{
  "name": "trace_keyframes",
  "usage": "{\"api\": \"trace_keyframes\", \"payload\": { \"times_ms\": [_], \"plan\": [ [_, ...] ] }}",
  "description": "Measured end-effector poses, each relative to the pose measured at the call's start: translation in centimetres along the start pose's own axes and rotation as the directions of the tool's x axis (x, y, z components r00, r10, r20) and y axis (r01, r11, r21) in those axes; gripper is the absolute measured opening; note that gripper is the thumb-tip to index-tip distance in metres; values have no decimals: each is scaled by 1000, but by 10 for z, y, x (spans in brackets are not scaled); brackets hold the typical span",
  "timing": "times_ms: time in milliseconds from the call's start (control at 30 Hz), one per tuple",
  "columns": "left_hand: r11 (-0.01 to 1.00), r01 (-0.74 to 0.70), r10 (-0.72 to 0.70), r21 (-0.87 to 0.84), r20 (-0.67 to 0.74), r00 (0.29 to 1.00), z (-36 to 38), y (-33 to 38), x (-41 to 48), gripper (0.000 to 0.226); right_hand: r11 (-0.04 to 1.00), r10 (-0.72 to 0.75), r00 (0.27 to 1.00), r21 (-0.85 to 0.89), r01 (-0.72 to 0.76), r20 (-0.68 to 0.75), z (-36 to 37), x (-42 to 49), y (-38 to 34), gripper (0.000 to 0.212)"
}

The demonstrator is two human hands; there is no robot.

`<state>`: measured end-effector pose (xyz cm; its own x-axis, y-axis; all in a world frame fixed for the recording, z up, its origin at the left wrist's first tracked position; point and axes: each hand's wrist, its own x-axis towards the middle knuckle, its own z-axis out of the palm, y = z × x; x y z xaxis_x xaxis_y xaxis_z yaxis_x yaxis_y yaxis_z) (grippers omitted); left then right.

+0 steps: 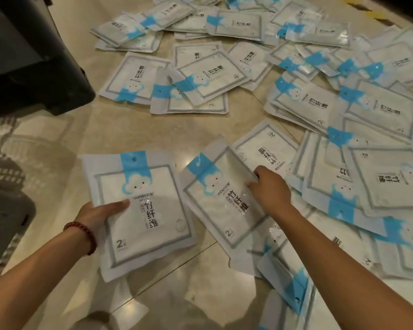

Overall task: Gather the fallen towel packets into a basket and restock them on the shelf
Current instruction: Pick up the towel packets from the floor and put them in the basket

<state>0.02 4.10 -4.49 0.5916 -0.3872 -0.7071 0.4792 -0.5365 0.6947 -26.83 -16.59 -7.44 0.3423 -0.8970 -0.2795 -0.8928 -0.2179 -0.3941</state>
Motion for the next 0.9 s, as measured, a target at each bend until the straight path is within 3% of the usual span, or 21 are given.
{"api": "trace_keyframes", "payload": {
  "times_ms": [100, 167, 267, 400, 533, 600, 700, 800, 900],
  "plan": [
    [999, 37, -38, 8, 53, 998, 9, 2, 2, 36, 983, -25, 968, 169, 68, -249, -18, -22, -4, 12],
    [1000, 18, -20, 21, 93, 995, 17, 5, 4, 34, 910, 23, 955, 402, 103, -297, -26, -34, -14, 9],
    [1000, 11, -8, -21, 167, 986, 34, 8, 2, 28, 803, 56, 983, 593, 61, -176, -19, -49, -33, 14],
    [998, 66, -64, 5, 276, 959, 54, 11, -4, 55, 770, 7, 999, 637, 24, -46, 12, -68, -54, 22],
    [1000, 13, -11, -6, 308, 951, 59, 13, -6, 49, 714, -91, 996, 698, 57, 12, 32, -66, -58, 19],
    [999, 8, 2, -38, 273, 962, 55, 12, -3, 47, 761, -10, 997, 646, 55, -72, 30, -50, -48, 18],
    [997, -11, 30, -82, 233, 972, 49, 8, 4, 51, 941, 121, 974, 333, -52, -191, 17, -13, -18, 50],
    [993, -19, 41, -114, 194, 980, 44, 6, 9, 54, 989, 144, 989, -42, -142, 29, 12, 10, 9, 80],
    [991, -21, 42, -136, 153, 987, 40, 8, 15, 59, 974, 29, 990, -227, 4, 140, 23, 13, 18, 72]
  ]
}}
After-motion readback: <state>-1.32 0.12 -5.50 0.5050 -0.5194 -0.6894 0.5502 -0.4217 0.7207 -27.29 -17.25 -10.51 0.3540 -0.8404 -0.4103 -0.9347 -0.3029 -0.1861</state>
